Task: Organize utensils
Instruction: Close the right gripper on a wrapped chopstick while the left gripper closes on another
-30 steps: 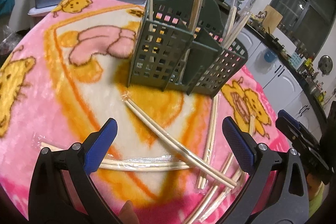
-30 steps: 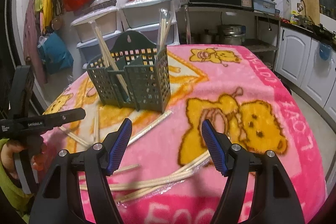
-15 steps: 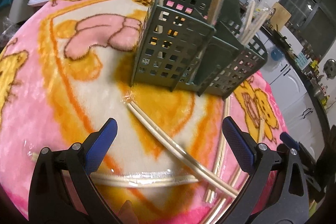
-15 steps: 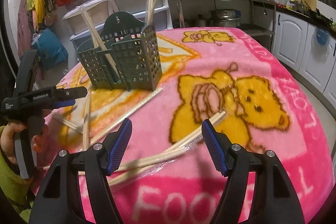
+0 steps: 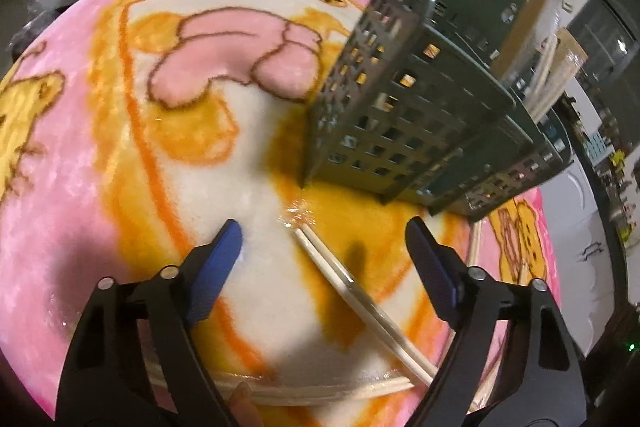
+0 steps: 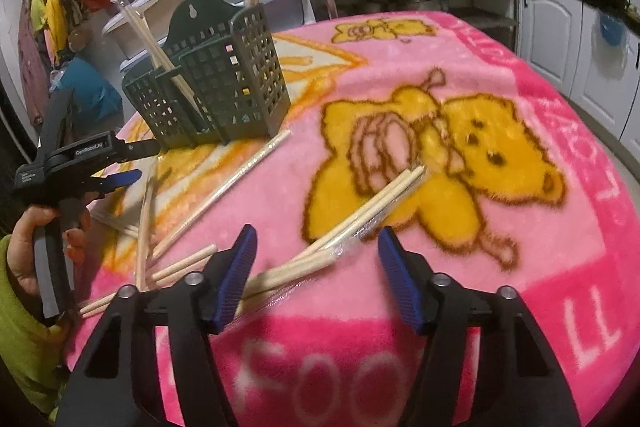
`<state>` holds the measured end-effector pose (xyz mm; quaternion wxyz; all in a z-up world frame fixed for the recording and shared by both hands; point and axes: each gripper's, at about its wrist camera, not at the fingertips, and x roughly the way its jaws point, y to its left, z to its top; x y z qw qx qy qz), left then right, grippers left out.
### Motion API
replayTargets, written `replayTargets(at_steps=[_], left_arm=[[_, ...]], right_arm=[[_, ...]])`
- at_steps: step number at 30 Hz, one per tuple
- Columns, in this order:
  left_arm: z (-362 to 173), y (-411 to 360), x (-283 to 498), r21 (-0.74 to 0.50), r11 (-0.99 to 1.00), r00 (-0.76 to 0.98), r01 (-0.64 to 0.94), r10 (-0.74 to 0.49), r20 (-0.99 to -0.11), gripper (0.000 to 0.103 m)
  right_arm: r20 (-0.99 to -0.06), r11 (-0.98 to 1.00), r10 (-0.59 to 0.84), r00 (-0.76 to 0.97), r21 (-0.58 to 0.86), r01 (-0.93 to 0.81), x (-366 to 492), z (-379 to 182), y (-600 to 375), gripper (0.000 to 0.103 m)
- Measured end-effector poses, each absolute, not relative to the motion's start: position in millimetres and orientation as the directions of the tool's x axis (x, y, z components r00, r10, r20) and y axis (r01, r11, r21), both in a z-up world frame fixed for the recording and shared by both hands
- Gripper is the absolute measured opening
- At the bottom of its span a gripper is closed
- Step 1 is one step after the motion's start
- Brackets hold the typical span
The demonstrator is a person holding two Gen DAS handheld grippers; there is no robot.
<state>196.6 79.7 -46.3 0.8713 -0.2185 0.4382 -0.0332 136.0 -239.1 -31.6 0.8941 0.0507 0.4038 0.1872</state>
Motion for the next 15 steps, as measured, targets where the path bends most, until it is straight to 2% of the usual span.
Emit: replayTargets(at_steps=[2, 7, 9, 12, 15], left_arm=[[-46.6, 80.2, 197.3, -0.404, 0.904, 0.615, -0.14, -0.241, -0.751, 0.069], [-48.3, 81.0, 200.0, -0.363, 0.918, 0.615, -0.157, -0.197, -0.764, 0.055], [-48.8, 80.8, 201.8, -0.342, 0.926, 0.614, -0.161, -0.177, -0.769, 0.043], [-49.2, 79.3, 205.0, -0.297, 0.94, 0.611, -0.17, -0.136, -0.779, 0.031], [-49.9, 79.6, 204.6, -0.275, 0.946, 0.613, -0.173, -0.116, -0.781, 0.024]], right_arm=[[-0.71, 0.924, 0.379, 0.593, 0.252, -0.288, 138.2, -34.7, -239.4, 0.05], [-0.719, 0.922, 0.386, 0.578, 0.275, -0.273, 140.3, -40.3, -242.6, 0.045], [-0.719, 0.921, 0.387, 0.576, 0.282, -0.267, 141.1, -41.2, -244.2, 0.044], [-0.721, 0.921, 0.389, 0.574, 0.29, -0.26, 141.7, -42.5, -246.1, 0.042], [-0.72, 0.92, 0.391, 0.573, 0.299, -0.252, 142.2, -43.3, -248.2, 0.039]])
